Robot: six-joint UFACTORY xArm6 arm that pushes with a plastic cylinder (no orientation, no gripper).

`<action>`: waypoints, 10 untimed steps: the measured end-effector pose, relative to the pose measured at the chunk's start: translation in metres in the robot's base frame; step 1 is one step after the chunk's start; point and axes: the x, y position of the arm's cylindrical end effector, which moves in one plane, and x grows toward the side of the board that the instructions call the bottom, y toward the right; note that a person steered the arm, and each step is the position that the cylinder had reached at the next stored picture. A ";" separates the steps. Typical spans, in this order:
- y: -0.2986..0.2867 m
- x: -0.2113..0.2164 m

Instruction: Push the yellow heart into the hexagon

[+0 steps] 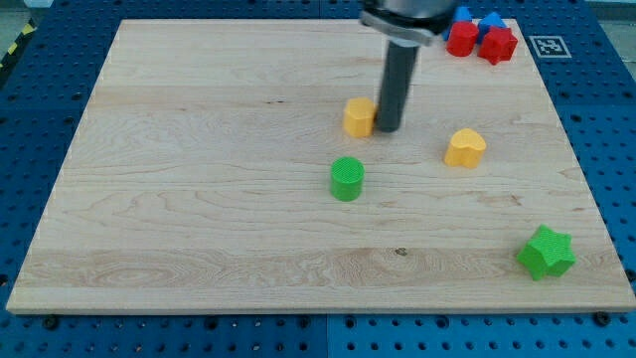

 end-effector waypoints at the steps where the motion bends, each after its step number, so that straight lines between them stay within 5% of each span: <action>1: -0.028 -0.007; 4: 0.125 -0.006; 10: 0.212 -0.003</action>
